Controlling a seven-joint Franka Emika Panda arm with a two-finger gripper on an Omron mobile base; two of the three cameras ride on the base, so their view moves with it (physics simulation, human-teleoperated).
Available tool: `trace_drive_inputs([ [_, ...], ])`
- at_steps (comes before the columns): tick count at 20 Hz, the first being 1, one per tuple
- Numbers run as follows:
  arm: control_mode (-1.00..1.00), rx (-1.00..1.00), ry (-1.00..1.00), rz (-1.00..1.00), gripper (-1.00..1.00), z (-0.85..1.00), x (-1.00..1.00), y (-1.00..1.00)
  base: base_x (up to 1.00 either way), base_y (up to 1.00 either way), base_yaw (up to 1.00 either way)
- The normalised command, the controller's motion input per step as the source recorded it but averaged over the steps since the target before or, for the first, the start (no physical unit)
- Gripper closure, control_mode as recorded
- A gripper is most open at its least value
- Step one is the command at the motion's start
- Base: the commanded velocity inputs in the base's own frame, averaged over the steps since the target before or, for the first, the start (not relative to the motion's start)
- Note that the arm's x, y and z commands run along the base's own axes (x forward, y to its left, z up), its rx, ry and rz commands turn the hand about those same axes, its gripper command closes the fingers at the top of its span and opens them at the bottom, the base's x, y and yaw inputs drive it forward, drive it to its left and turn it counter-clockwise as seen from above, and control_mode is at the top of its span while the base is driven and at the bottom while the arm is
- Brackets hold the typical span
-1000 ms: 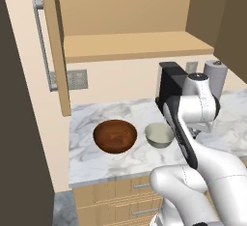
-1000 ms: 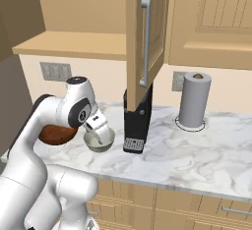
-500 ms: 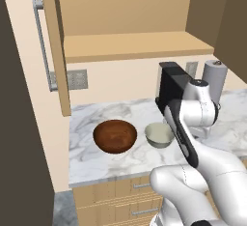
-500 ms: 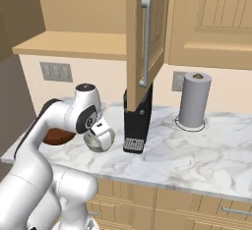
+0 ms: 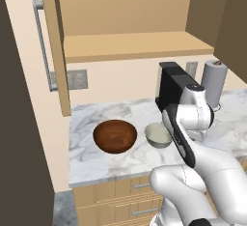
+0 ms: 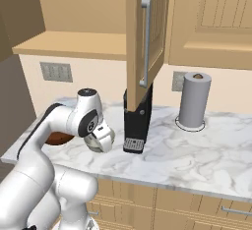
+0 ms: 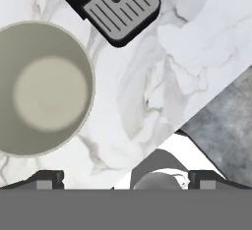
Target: Pick up the bowls on the counter and stack them on top of one another in the open cabinet. Place the smaller bowl on top of the larger bowl.
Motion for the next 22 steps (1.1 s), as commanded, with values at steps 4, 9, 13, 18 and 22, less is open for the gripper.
trace_drive_inputs([
  [4,-1.0,0.0,0.0,-0.02,-1.0,-0.2,0.12,0.01,0.0,0.0,0.0],
  [9,-1.0,0.0,0.0,-0.03,-1.0,-0.2,0.16,0.05,0.0,0.0,0.0],
  [13,-1.0,0.0,0.0,-0.02,-1.0,-0.17,0.19,0.05,0.0,0.0,0.0],
  [18,-1.0,0.0,-0.01,-0.02,-1.0,-0.12,0.23,0.03,0.0,0.0,0.0],
  [22,-1.0,0.0,0.0,-0.01,-1.0,-0.13,0.23,0.0,0.0,0.0,0.0],
])
